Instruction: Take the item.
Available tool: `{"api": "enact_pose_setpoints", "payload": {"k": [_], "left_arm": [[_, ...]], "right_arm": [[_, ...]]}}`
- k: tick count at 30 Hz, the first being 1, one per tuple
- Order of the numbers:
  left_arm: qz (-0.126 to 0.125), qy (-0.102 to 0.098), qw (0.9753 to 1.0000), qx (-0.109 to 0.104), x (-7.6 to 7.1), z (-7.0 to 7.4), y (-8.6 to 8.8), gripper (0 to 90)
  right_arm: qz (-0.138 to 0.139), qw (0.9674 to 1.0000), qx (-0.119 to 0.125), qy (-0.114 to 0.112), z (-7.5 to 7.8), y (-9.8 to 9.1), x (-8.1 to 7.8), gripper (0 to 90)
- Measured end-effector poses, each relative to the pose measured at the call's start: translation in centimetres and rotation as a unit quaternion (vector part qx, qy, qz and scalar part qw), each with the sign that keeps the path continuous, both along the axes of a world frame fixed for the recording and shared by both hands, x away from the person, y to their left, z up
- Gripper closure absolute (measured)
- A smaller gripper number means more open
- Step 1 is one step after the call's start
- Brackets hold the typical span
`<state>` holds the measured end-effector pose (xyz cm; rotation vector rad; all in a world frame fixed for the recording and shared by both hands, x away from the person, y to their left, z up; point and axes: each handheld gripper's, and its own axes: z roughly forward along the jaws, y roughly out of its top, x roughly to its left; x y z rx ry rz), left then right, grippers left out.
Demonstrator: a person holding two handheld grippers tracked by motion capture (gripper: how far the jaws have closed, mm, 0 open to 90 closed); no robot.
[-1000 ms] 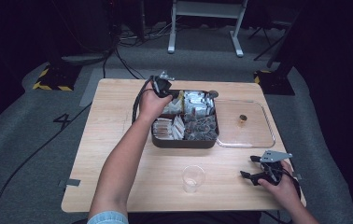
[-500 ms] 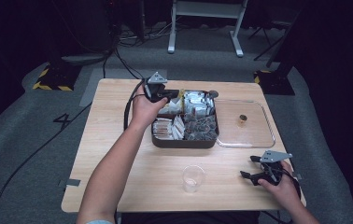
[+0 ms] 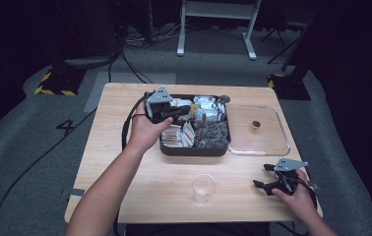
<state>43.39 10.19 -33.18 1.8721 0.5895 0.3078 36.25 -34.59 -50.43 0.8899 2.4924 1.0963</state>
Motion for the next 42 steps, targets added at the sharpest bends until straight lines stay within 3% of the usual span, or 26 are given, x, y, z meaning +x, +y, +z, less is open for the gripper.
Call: {"api": "enact_pose_setpoints", "payload": {"k": [1, 4, 10, 20, 25, 28, 36, 42], "left_arm": [[0.000, 0.000, 1.0000, 0.000, 0.0, 0.0, 0.0, 90.0], [-0.022, -0.013, 0.9997, -0.004, -2.2, 0.6, -0.2, 90.0], [-0.048, -0.007, 0.9988, -0.004, -4.3, 0.9, -0.4, 90.0], [-0.086, -0.010, 0.9961, -0.011, -8.5, -0.1, -0.7, 90.0], [-0.098, -0.008, 0.9951, -0.011, -9.6, -0.8, -1.0, 90.0], [-0.106, -0.006, 0.9940, -0.023, -10.5, -1.6, -1.1, 90.0], [-0.122, 0.012, 0.9924, -0.008, -11.3, -3.2, -2.2, 90.0], [-0.132, 0.013, 0.9912, 0.001, -11.7, -4.2, -3.0, 90.0]], "right_arm": [[0.000, 1.0000, 0.000, 0.000, 0.0, 0.0, 0.0, 16.4], [0.000, 1.0000, 0.000, 0.000, 0.0, 0.0, 0.0, 16.4], [0.000, 1.0000, 0.000, 0.000, 0.0, 0.0, 0.0, 16.4], [0.000, 1.0000, 0.000, 0.000, 0.0, 0.0, 0.0, 16.4], [0.000, 1.0000, 0.000, 0.000, 0.0, 0.0, 0.0, 16.4], [0.000, 1.0000, 0.000, 0.000, 0.0, 0.0, 0.0, 16.4], [0.000, 1.0000, 0.000, 0.000, 0.0, 0.0, 0.0, 16.4], [0.000, 1.0000, 0.000, 0.000, 0.0, 0.0, 0.0, 16.4]]}}
